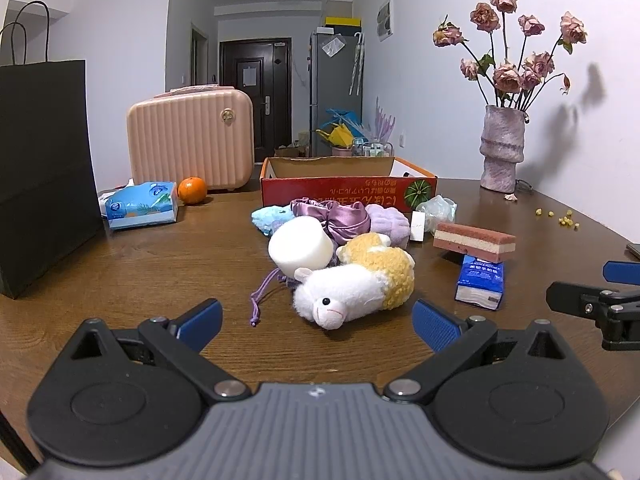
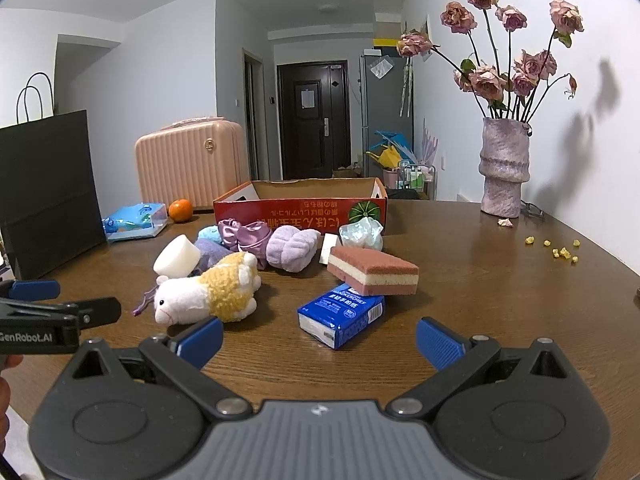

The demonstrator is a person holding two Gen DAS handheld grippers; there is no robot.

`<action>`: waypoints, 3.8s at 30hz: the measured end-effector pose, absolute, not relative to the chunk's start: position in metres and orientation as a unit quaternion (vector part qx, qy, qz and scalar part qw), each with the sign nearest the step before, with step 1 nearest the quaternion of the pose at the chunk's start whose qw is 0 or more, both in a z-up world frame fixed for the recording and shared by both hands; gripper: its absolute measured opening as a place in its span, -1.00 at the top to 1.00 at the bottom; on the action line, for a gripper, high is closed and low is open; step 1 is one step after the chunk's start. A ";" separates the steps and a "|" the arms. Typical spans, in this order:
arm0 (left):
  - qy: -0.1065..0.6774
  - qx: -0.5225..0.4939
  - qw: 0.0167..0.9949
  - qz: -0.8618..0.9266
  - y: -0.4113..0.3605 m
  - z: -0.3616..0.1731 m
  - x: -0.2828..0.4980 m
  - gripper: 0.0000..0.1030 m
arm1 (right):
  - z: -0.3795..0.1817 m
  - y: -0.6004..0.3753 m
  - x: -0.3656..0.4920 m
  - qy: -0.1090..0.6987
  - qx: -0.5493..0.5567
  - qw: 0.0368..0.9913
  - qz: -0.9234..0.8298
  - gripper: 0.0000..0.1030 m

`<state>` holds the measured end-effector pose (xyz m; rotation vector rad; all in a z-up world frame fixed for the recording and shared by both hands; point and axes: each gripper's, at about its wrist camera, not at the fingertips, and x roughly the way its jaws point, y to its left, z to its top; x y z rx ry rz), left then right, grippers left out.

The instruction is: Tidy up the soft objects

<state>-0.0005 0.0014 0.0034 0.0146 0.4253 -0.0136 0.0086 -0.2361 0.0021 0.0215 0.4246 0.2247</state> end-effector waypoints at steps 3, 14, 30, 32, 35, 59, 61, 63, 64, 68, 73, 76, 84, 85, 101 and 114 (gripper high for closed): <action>0.211 0.007 0.977 -0.006 0.001 0.004 -0.001 -1.00 | 0.003 -0.236 0.008 0.209 0.010 0.971 0.111 -1.00; 0.211 0.007 0.978 -0.006 0.001 0.004 -0.001 -1.00 | 0.004 -0.237 0.007 0.207 0.009 0.972 0.110 -1.00; 0.211 0.007 0.977 -0.008 0.001 0.004 -0.002 -1.00 | 0.004 -0.237 0.007 0.207 0.008 0.972 0.109 -1.00; 0.211 0.007 0.977 -0.007 0.001 0.004 -0.002 -1.00 | 0.004 -0.237 0.007 0.207 0.008 0.972 0.109 -1.00; 0.211 0.007 0.977 -0.008 0.001 0.004 -0.002 -1.00 | 0.004 -0.237 0.007 0.207 0.008 0.972 0.110 -1.00; 0.212 0.007 0.977 -0.009 -0.001 0.005 -0.001 -1.00 | 0.001 -0.237 0.014 0.210 0.003 0.971 0.109 -1.00; 0.213 0.008 0.977 -0.010 -0.001 0.005 0.001 -1.00 | 0.000 -0.237 0.015 0.212 0.001 0.971 0.110 -1.00; 0.215 0.008 0.977 -0.010 0.000 0.003 0.004 -1.00 | 0.000 -0.237 0.017 0.213 0.000 0.971 0.110 -1.00; 0.216 0.008 0.976 -0.010 0.000 0.002 0.006 -1.00 | -0.001 -0.236 0.018 0.214 0.000 0.971 0.110 -1.00; 0.218 0.007 0.976 -0.009 0.002 0.000 0.012 -1.00 | -0.002 -0.233 0.024 0.219 -0.007 0.969 0.112 -1.00; 0.223 0.005 0.975 -0.007 0.007 -0.002 0.020 -1.00 | -0.001 -0.228 0.034 0.220 -0.015 0.968 0.116 -1.00; 0.225 0.004 0.974 -0.006 0.008 -0.003 0.026 -1.00 | -0.002 -0.225 0.040 0.223 -0.019 0.967 0.117 -1.00; 0.236 -0.002 0.972 -0.001 0.016 -0.007 0.040 -1.00 | -0.006 -0.217 0.059 0.237 -0.026 0.963 0.125 -1.00; 0.236 -0.003 0.972 0.000 0.017 -0.007 0.041 -1.00 | -0.006 -0.215 0.062 0.238 -0.027 0.963 0.127 -1.00; 0.240 -0.003 0.970 0.026 0.050 -0.010 0.067 -1.00 | 0.002 -0.162 0.113 0.258 -0.055 0.948 0.175 -1.00; 0.238 -0.014 0.970 0.041 0.078 -0.015 0.089 -1.00 | -0.005 -0.118 0.169 0.322 -0.060 0.927 0.184 -0.78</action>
